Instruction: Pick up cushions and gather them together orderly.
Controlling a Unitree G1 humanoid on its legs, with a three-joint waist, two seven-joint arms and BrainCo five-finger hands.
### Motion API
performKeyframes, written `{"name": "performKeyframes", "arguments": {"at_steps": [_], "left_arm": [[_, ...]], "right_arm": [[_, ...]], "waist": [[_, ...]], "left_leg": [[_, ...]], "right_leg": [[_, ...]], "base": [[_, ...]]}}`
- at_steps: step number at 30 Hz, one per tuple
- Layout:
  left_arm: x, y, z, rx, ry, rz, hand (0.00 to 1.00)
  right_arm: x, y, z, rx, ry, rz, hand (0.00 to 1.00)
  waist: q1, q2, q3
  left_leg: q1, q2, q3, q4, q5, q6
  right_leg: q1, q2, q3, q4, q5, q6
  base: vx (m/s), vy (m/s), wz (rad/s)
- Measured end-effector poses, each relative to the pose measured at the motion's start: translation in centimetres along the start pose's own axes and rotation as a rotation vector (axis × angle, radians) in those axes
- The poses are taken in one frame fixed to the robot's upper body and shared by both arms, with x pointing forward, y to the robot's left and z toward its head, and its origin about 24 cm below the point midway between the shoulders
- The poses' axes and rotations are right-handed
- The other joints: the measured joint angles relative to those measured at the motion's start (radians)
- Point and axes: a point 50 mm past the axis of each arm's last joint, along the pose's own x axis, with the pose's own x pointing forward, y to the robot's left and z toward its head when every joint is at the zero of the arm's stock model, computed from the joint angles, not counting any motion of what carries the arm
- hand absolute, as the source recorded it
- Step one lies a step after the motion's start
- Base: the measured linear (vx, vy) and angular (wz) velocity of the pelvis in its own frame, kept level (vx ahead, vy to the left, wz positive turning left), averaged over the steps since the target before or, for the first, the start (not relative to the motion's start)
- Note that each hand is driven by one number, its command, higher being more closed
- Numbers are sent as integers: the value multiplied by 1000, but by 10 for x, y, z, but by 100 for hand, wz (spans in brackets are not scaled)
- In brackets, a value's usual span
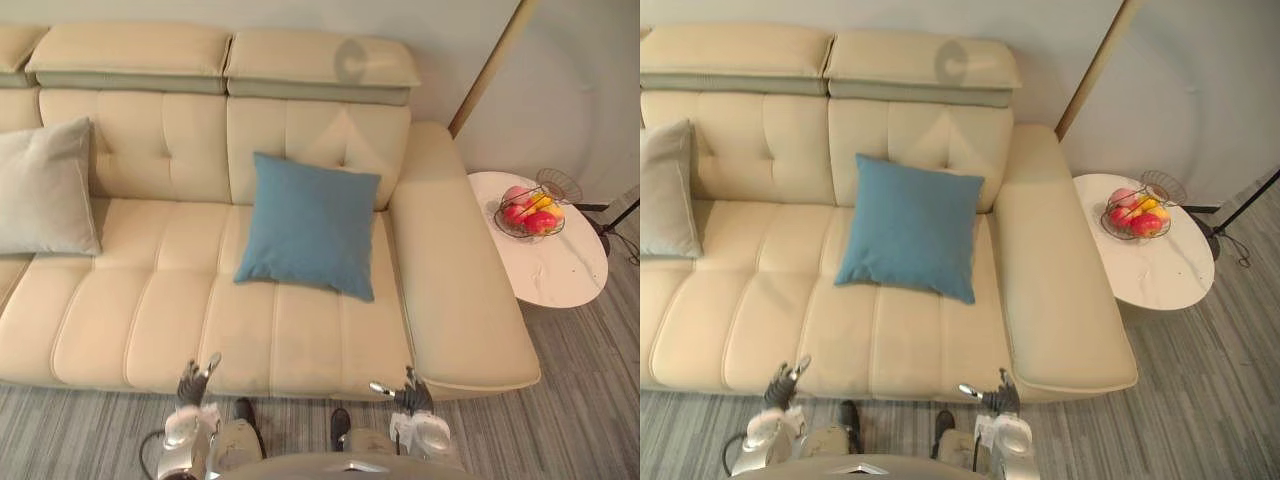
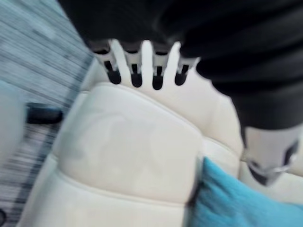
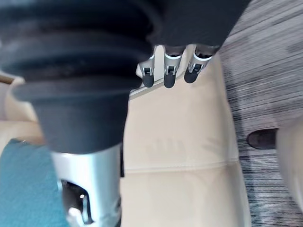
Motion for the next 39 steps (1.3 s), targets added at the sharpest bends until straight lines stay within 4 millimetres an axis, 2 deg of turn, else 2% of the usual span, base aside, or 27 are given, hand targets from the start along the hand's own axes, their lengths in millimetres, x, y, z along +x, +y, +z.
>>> {"name": "performKeyframes", "arguments": {"at_steps": [1, 4, 9, 11, 12, 13, 14, 16, 18, 19, 20, 21, 22, 23, 24, 25, 28, 29, 30, 31, 32, 33, 35, 36, 37, 38, 39], "left_arm": [[-1, 2, -9, -6, 42, 13, 0], [-3, 6, -19, -7, 78, 33, 0], [-3, 4, -19, 27, 78, 36, 0], [0, 4, -13, 32, 63, 38, 0], [0, 3, -12, 31, 58, 38, 0], [-1, 1, -12, 25, 58, 35, 0], [0, 2, -11, 27, 55, 39, 0], [1, 9, -7, 45, 45, 58, 0], [1, 17, -9, 54, 48, 78, 0], [-1, 20, -12, 57, 58, 89, 0], [0, 20, -12, 56, 59, 89, 0], [1, 15, -9, 46, 54, 81, 0], [-1, 6, -13, 26, 65, 66, 0], [-2, 4, -15, 24, 72, 65, 0], [-3, -2, -18, 26, 83, 53, 0], [-3, -8, -21, 26, 96, 41, 0], [-5, -10, -26, 38, 112, 31, 0], [-5, -11, -26, 39, 110, 27, 0], [-2, -7, -18, 49, 87, 30, 0], [1, -5, -11, 49, 62, 33, 0], [2, -1, -7, 37, 49, 47, 0], [0, 0, -11, 31, 63, 53, 0], [-1, -3, -17, 23, 89, 49, 0], [-1, -2, -19, 28, 101, 46, 0], [0, 2, -18, 38, 100, 52, 0], [0, 9, -17, 50, 102, 66, 0], [0, 10, -18, 52, 106, 67, 0]], "right_arm": [[-1, -4, -10, 13, 45, -19, 0], [-2, -9, -19, 35, 85, -42, 0], [0, -6, -15, 42, 81, -38, 0], [1, -3, -14, 47, 76, -33, 0], [2, -2, -11, 49, 68, -30, 0], [4, 1, -8, 57, 64, -23, 0], [4, 3, -8, 60, 68, -17, 0], [5, 8, -10, 62, 83, -7, 0], [3, 8, -19, 56, 123, -13, 0], [4, 10, -21, 53, 132, -11, 0], [5, 11, -19, 52, 132, -10, 0], [8, 9, -13, 46, 117, -15, 0], [14, 3, -1, 30, 82, -33, 0], [15, -1, 1, 24, 74, -43, 0], [17, -8, 4, 11, 67, -63, 0], [18, -15, 4, 1, 66, -81, 0], [15, -18, -4, 1, 98, -106, 0], [14, -16, -5, 7, 101, -102, 0], [13, -10, -7, 29, 110, -94, 0], [12, -6, -9, 39, 119, -89, 0], [12, -6, -10, 42, 120, -88, 0], [11, -8, -10, 44, 121, -94, 0], [9, -12, -15, 59, 136, -112, 0], [9, -18, -19, 78, 154, -133, 0], [8, -17, -22, 84, 169, -130, 0], [4, -12, -33, 96, 219, -124, 0], [3, -12, -35, 103, 229, -126, 0]], "waist": [[1, 3, -10], [8, 6, -20], [17, 4, -22], [16, -9, -12], [21, 4, -19], [28, 23, -15], [32, 22, -15], [33, 5, -17], [45, -25, -41], [49, -48, -56], [54, -53, -59], [66, -53, -67], [83, -3, -56], [82, 13, -46], [78, 32, -36], [74, 67, -22], [66, 94, -16], [65, 94, -16], [58, 46, -1], [60, 27, 8], [61, 11, 8], [53, 19, 11], [44, 44, 8], [40, 58, 1], [33, 36, -5], [23, -9, -25], [21, -12, -27]], "left_leg": [[25, -7, 6, -17, 2, -1], [65, -15, 15, -32, 4, 0], [67, -10, 43, -9, -5, 3], [32, 0, 46, 55, -31, 11], [7, 20, 48, 73, -37, 22], [-26, 55, 65, 76, -33, 41], [-34, 63, 67, 77, -29, 41], [-37, 70, 55, 64, -2, 38], [-40, 69, 52, 43, 28, 28], [-50, 58, 54, 26, 63, 17], [-61, 53, 59, 23, 84, 7], [-77, 55, 61, -1, 112, 9], [-98, 64, 42, -24, 139, 29], [-103, 68, 37, -29, 153, 27], [-121, 76, 34, -36, 171, 3], [-129, 79, 17, -54, 200, -4], [-101, 78, -4, -143, 235, -20], [-99, 72, -8, -148, 209, -34], [-109, 54, -5, -123, 143, -57], [-123, 48, -9, -56, 120, -31], [-161, 38, -36, 199, 67, 22], [-169, 46, -51, 342, -62, 39], [-158, 62, -81, 447, -186, 6], [-148, 28, -88, 392, -206, 14], [-138, 4, -78, 344, -190, 16], [-85, -58, -64, 153, -110, 25], [-64, -71, -63, 89, -98, 20]], "right_leg": [[19, -2, 3, -8, 0, 1], [48, -4, 14, -13, 1, 2], [39, -2, 45, -2, 12, 8], [29, 0, 47, 2, 14, 14], [22, -3, 41, -17, 4, 9], [-26, -14, -37, 86, -50, -36], [-61, -22, -52, 175, -67, -36], [-84, -95, -100, 518, -139, -2], [-20, -133, -95, 580, -149, 16], [13, -158, -83, 553, -112, 26], [15, -152, -73, 510, -138, 63], [15, -118, -65, 443, -164, 70], [35, -85, -66, 328, -180, 60], [50, -78, -68, 292, -185, 61], [71, -64, -79, 224, -192, 61], [99, -52, -99, 157, -193, 61], [110, -36, -146, 152, -194, 58], [112, -41, -153, 153, -195, 55], [110, -80, -170, 145, -192, 42], [104, -97, -175, 148, -188, 38], [78, -127, -168, 174, -179, 48], [74, -131, -161, 186, -174, 58], [67, -125, -149, 204, -168, 73], [54, -128, -125, 197, -166, 81], [51, -138, -113, 181, -160, 75], [38, -146, -112, 147, -144, 60], [39, -137, -117, 134, -138, 48]], "base": [[46, 25, -10], [20, 19, -9], [-47, 13, -15], [-97, 17, -8], [-119, 23, -21], [-192, 28, -27], [-212, -2, -18], [-157, -40, 13], [-92, -174, 9], [-90, -229, -3], [-123, -226, -21], [-167, -193, -45], [-183, -166, -44], [-195, -140, -27], [-203, -111, 7], [-218, -98, 15], [-263, -55, 31], [-230, -1, 37], [-99, 26, 24], [-217, 85, 8], [-182, 102, -10], [-206, 145, -12], [-183, 257, -13], [-176, 287, -10], [-162, 229, 14], [-113, 152, 25], [-102, 136, 27]]}}
